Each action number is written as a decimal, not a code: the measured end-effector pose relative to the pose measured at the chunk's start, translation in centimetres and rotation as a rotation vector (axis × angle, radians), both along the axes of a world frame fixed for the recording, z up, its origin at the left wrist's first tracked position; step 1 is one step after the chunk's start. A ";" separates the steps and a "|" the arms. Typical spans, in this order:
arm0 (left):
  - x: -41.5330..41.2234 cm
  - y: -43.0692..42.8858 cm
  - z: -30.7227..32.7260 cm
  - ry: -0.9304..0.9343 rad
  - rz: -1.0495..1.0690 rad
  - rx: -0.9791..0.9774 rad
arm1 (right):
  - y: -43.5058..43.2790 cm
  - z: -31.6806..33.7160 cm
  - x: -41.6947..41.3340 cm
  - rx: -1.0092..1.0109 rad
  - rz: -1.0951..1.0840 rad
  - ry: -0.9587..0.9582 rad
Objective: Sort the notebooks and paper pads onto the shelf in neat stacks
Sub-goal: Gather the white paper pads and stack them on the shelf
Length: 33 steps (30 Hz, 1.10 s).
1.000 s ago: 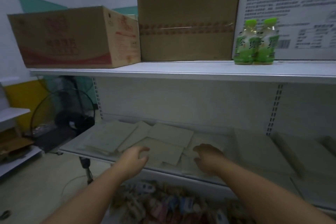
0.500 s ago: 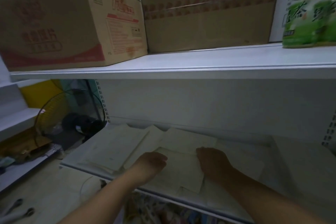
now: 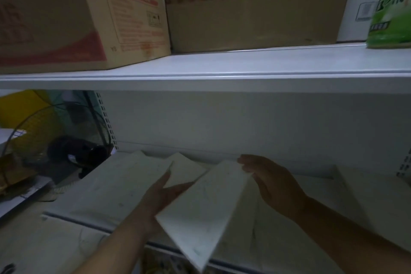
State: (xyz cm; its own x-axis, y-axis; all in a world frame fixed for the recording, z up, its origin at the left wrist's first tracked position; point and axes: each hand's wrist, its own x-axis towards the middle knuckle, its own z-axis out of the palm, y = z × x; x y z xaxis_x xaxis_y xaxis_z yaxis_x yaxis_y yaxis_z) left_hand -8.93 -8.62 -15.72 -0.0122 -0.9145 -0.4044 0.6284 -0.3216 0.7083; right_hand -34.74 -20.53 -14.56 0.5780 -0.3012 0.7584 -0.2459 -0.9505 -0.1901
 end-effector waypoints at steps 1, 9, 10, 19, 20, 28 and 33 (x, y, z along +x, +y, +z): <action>0.3 0.1 0.1 -0.074 -0.050 -0.005 | 0.2 0.2 0.5 -0.034 0.021 -0.003; 3.5 3.1 1.9 -0.025 -0.231 -0.190 | 1.4 1.6 8.3 0.048 -0.073 -0.138; 5.0 3.6 2.1 -0.033 -0.152 -0.204 | 1.4 1.5 10.0 0.087 -0.093 -0.119; 19.6 10.3 1.5 -0.331 0.419 -0.120 | 6.2 -0.1 25.1 0.743 -0.550 0.547; 20.7 10.9 1.3 -0.351 0.426 -0.108 | 7.0 -0.3 26.3 0.747 -0.580 0.556; 25.3 12.9 0.7 -0.437 0.412 -0.094 | 7.1 0.0 29.5 1.097 -0.586 0.380; 27.5 13.1 0.3 -0.447 0.406 -0.089 | 7.6 -0.3 28.8 1.034 -0.480 0.156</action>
